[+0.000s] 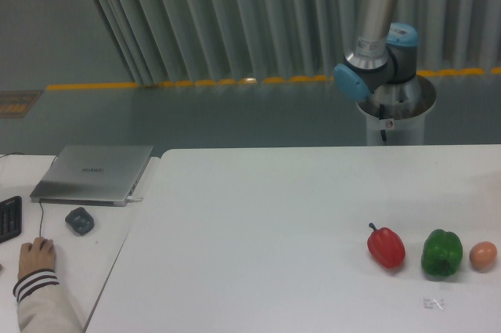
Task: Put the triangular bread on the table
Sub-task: 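Carry the orange triangular bread in the gripper over the table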
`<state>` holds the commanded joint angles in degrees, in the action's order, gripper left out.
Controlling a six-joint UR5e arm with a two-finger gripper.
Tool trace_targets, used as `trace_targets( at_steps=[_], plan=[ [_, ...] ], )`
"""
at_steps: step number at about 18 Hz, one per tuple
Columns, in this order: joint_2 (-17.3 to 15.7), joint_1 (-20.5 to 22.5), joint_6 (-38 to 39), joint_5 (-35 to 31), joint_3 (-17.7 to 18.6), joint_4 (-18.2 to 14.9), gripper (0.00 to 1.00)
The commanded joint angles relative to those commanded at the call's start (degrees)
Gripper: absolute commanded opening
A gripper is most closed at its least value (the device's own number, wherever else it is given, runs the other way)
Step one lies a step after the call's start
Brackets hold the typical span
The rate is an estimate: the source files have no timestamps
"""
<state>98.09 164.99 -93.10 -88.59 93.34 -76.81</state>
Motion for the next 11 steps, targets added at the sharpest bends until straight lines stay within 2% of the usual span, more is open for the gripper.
trace_targets(
  at_steps=[4, 8, 11],
  plan=[
    [-1.67, -7.64, 9.66, 0.00, 1.76, -0.09, 0.06],
    [-1.85, -15.47, 19.86, -0.09, 4.13, 0.52, 0.07],
    [-1.41, -19.86, 24.09, -0.17, 4.48, 0.61, 0.09]
  ],
)
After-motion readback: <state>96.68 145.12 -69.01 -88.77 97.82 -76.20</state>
